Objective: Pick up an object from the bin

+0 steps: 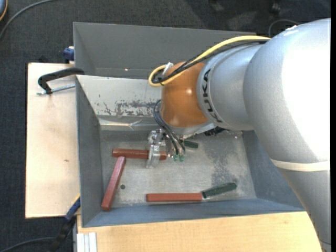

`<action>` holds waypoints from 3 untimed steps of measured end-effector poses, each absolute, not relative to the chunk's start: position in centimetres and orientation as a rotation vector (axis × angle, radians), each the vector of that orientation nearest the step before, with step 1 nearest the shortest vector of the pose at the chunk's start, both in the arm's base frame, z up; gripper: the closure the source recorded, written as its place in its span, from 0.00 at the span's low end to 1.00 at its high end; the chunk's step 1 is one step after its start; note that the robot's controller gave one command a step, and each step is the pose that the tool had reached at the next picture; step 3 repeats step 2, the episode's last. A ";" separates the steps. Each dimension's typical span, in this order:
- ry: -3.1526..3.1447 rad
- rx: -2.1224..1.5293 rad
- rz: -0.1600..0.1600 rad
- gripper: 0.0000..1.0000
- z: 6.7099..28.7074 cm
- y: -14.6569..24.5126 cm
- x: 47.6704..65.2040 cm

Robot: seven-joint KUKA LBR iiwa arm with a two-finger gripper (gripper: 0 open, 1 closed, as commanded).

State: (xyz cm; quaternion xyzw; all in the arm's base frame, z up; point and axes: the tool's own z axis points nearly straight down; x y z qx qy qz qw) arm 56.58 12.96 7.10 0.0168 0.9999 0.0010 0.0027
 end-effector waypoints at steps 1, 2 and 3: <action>3.128 0.076 0.005 1.00 19.1 10.7 55.7; 3.127 -0.167 0.004 1.00 20.9 13.3 60.4; 3.127 -0.167 0.004 1.00 20.9 13.3 60.4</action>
Offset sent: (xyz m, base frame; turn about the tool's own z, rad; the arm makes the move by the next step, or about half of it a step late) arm -0.0109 -0.0232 0.1135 0.0144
